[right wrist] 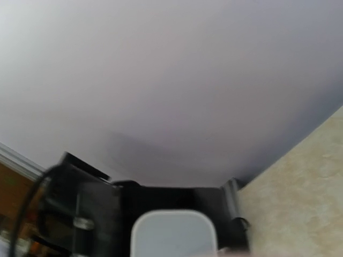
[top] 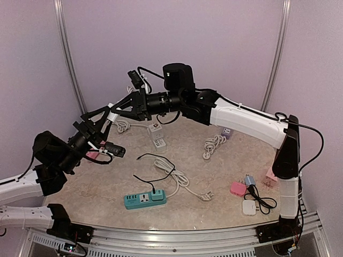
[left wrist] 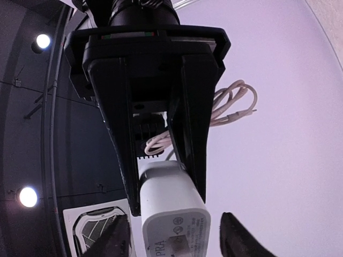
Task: Insert the plug
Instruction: Pick up the plug from the center of the board, then adjust the plug.
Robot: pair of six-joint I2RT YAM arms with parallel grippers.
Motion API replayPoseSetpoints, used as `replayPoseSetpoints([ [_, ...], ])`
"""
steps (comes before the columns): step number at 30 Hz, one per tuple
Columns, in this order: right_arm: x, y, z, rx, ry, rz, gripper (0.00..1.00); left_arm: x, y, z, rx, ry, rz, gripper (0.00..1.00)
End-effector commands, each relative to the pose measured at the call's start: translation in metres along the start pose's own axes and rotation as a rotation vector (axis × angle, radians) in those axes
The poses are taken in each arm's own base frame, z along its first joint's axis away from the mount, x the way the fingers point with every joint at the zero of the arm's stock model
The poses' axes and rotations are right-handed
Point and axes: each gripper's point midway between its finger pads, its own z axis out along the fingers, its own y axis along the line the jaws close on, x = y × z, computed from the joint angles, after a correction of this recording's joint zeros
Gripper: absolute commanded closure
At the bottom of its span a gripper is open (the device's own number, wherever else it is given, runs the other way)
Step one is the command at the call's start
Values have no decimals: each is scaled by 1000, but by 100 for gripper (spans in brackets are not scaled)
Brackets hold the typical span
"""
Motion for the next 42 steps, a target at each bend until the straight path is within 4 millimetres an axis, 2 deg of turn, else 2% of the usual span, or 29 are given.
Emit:
replayPoseSetpoints([
  [1, 3, -2, -8, 76, -6, -142, 100, 4, -26, -7, 125, 18, 350, 30],
  [3, 1, -8, -14, 131, -16, -181, 100, 8, -35, -12, 179, 35, 328, 16],
  [5, 0, -16, -20, 203, -18, -233, 100, 14, -42, -22, 231, 58, 289, 7],
  [7, 3, -27, -25, 274, -1, -301, 100, 19, -52, -33, 306, 89, 229, 2],
  [9, 13, -41, -28, 353, 43, -423, 100, 27, -65, -49, 406, 146, 137, 1],
  [12, 51, -52, -20, 390, 166, -647, 100, 41, -82, -77, 549, 283, -108, 1],
  [14, 84, -56, -12, 362, 242, -799, 100, 45, -89, -94, 634, 365, -338, 1],
  [18, 155, -66, -2, 246, 342, -1019, 100, 31, -93, -116, 798, 427, -835, 1],
  [20, 176, -70, -1, 201, 362, -1043, 100, 26, -98, -126, 821, 470, -1024, 1],
  [23, 200, -85, 3, 192, 413, -1051, 100, 25, -110, -135, 838, 554, -1218, 1],
  [27, 230, -114, 11, 215, 508, -1085, 100, 15, -119, -131, 867, 587, -1449, 1],
  [30, 238, -131, 8, 253, 534, -1090, 100, -11, -115, -132, 927, 477, -1570, 3],
  [32, 241, -136, 5, 268, 541, -1101, 100, -25, -113, -135, 972, 399, -1587, 8],
  [34, 237, -130, 4, 263, 516, -1115, 100, -37, -103, -133, 989, 299, -1616, 15],
  [37, 227, -119, 1, 246, 469, -1123, 100, -61, -84, -128, 1024, 89, -1636, 20],
  [39, 218, -113, -1, 242, 450, -1125, 100, -79, -84, -129, 1066, -15, -1577, 20],
  [42, 212, -104, -4, 226, 430, -1130, 100, -106, -99, -133, 1111, -112, -1417, 19],
])
